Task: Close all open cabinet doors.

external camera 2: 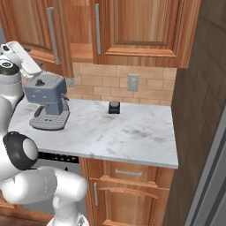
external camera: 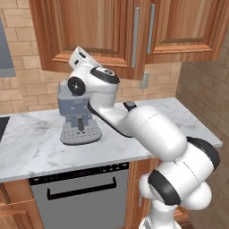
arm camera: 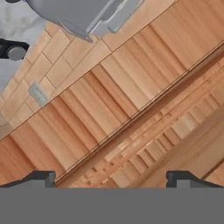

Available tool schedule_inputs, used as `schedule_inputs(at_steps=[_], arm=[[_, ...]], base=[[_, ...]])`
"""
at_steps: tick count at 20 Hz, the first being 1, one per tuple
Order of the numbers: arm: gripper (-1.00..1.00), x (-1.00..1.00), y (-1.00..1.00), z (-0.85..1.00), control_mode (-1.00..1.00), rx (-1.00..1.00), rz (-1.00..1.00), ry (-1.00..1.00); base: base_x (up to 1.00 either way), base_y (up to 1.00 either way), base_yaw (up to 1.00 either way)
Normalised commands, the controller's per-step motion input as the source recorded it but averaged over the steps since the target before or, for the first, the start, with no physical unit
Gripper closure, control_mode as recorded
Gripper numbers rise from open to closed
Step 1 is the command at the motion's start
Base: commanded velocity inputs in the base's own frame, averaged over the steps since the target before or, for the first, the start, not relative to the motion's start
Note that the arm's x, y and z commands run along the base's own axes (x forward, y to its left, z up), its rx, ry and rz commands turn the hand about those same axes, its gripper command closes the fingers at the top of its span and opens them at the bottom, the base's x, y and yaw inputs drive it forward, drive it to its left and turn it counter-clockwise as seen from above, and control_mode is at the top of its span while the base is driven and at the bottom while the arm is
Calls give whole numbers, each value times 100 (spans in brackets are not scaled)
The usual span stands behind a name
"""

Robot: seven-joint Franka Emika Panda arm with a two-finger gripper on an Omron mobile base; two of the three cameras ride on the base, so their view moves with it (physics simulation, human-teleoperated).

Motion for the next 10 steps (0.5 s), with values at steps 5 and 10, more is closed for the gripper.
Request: schedule_inputs(at_steps=[5, 10], arm=[[-100, 67, -12, 3, -100, 0, 0, 0], [-100, 64, -14, 0, -100, 0, 0, 0]], base=[[0, 0, 0], [0, 0, 0]])
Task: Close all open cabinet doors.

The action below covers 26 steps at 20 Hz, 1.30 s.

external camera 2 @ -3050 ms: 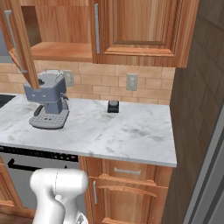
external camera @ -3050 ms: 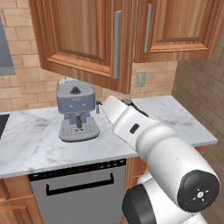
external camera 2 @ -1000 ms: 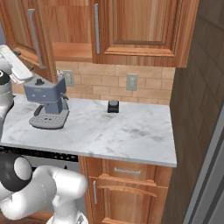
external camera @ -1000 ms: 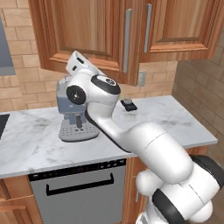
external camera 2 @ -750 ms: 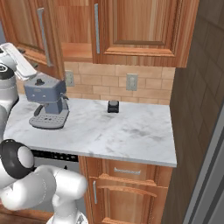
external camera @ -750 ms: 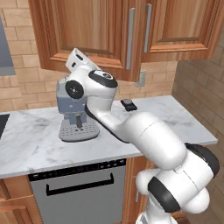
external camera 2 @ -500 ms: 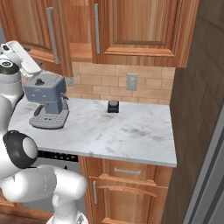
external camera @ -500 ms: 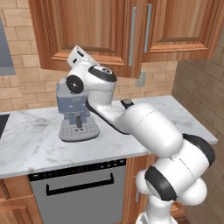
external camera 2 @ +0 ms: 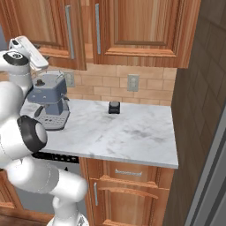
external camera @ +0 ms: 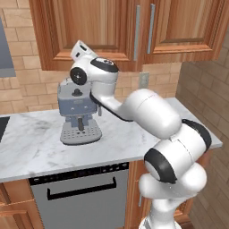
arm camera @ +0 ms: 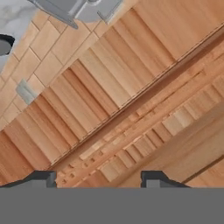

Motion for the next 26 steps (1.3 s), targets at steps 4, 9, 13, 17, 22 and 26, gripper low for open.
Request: schedule_inputs(at_steps=[4, 9, 13, 17, 22, 26], arm=[[-100, 67, -9, 0, -100, 0, 0, 0], [-100, 63, -6, 0, -100, 0, 0, 0], [-100, 54, -9, 0, -100, 0, 0, 0], [-100, 39, -7, 0, -100, 0, 0, 0], [-100, -5, 0, 0, -100, 0, -1, 0], [-100, -63, 0, 0, -100, 0, -2, -6]], base=[[0, 0, 0], [0, 0, 0], [0, 0, 0], [0, 0, 0], [0, 0, 0], [0, 0, 0]])
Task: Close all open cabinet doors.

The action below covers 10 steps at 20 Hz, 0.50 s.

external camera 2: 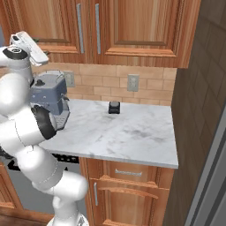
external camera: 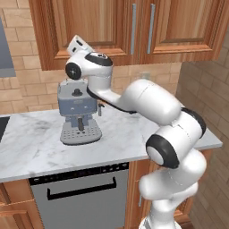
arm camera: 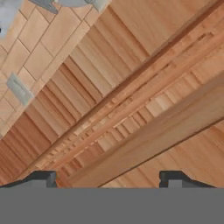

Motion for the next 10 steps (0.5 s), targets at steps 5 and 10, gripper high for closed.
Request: schedule_inputs(at_steps=[5, 10], arm=[[-100, -97, 0, 0, -100, 0, -4, -12], [-100, -100, 0, -7, -100, 2, -1, -14]], base=[[0, 0, 0], [0, 0, 0]])
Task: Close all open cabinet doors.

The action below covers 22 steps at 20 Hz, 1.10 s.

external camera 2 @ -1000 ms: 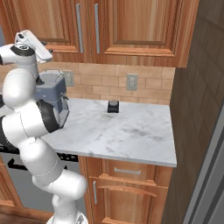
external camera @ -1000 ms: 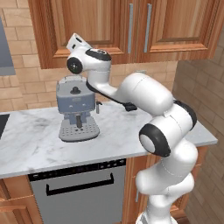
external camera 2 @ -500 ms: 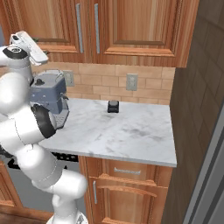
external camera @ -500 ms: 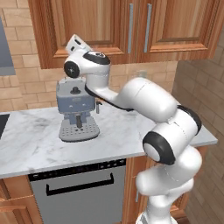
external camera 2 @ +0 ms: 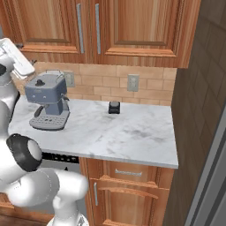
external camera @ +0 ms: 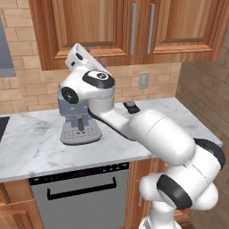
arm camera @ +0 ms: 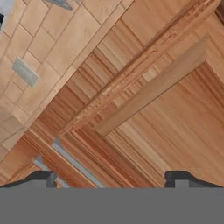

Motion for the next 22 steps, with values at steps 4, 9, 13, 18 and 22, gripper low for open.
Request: schedule_inputs(at_steps=[4, 9, 13, 18, 22], arm=[[-100, -100, 0, -11, -100, 14, 0, -17], [-100, -72, 0, -19, -100, 35, 0, -31], [-100, -66, 0, -22, -100, 42, 0, -30], [-100, -59, 0, -10, -100, 48, 0, -25], [-100, -53, -11, -3, -100, 51, 0, -25]], base=[[0, 0, 0], [0, 0, 0], [0, 0, 0], [0, 0, 0], [0, 0, 0]])
